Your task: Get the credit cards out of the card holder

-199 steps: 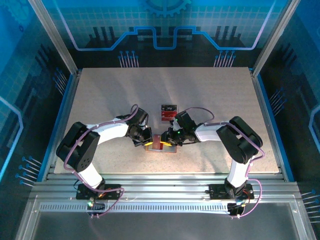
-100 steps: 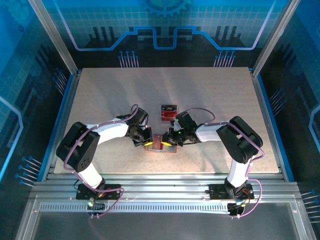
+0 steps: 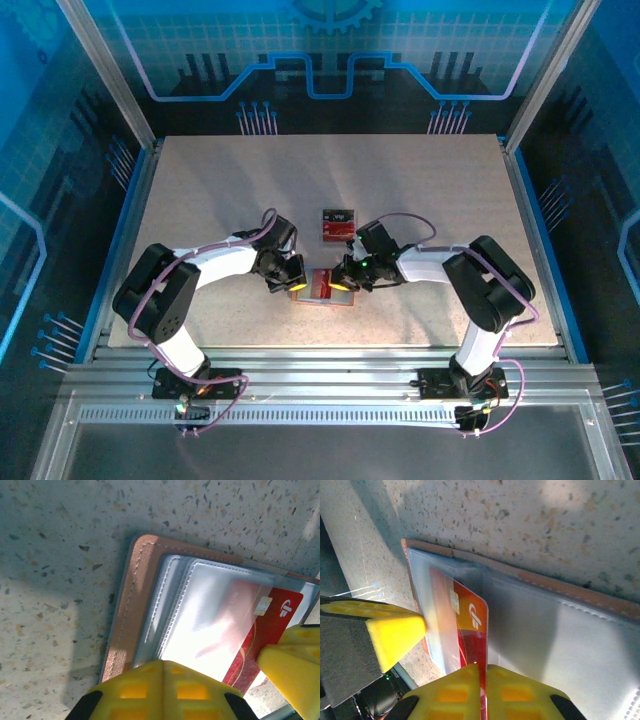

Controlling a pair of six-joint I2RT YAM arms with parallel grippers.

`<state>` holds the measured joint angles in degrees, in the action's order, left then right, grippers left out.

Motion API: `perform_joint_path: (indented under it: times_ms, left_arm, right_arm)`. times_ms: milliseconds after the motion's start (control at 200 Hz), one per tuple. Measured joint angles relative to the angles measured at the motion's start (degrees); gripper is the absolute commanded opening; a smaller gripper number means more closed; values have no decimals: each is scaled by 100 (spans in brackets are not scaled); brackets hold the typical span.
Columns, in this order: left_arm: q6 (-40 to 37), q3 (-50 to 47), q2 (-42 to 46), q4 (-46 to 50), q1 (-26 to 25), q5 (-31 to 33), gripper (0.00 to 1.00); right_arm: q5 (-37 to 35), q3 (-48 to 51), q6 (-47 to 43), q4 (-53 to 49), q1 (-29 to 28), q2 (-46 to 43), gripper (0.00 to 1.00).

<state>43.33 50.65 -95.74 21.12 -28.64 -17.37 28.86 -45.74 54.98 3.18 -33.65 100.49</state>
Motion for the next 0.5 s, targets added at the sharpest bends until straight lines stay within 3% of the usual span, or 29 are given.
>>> perform_joint_path:
  times_ms: [500]
  left_arm:
    - [59, -59, 2, -170, -111, -22, 5]
  right_arm:
    - [48, -83, -398, -450, 219, -11, 8]
